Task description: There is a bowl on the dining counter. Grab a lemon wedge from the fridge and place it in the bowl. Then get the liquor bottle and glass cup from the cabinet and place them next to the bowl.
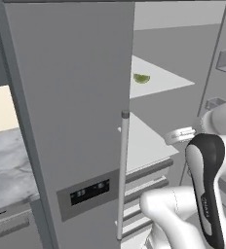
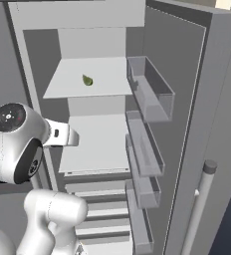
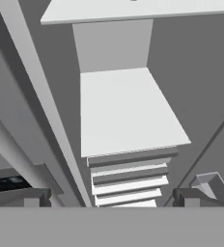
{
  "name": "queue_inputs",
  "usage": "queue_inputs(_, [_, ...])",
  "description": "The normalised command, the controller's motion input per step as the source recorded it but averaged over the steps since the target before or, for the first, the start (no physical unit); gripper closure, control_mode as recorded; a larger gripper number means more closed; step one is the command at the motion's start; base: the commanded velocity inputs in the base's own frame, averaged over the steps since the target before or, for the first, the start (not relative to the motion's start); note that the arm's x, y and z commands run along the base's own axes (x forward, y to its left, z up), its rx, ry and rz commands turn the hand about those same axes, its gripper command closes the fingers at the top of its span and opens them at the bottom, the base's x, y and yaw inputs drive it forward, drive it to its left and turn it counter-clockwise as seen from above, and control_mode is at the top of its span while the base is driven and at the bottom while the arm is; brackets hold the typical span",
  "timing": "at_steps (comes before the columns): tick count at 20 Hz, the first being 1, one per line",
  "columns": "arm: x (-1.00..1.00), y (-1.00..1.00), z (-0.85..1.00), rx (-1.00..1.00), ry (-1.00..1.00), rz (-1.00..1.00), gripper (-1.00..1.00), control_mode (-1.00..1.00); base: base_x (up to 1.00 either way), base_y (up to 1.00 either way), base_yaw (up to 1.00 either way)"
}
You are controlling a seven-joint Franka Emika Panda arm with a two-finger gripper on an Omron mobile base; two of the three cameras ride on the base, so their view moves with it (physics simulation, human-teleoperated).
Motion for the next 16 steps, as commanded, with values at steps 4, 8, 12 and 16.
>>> queue_inputs(4, [0.0,0.0,0.0,0.0,0.0,0.0,-1.0,1.0,0.53,-0.22,0.0])
queue_inputs(8, [0.0,0.0,0.0,0.0,0.0,0.0,-1.0,1.0,0.79,-0.28,0.01])
queue_inputs(12, [0.0,0.0,0.0,0.0,0.0,0.0,-1.0,1.0,0.89,-0.43,0.03])
queue_inputs(16, [0.0,0.0,0.0,0.0,0.0,0.0,-1.0,1.0,0.99,-0.31,0.05])
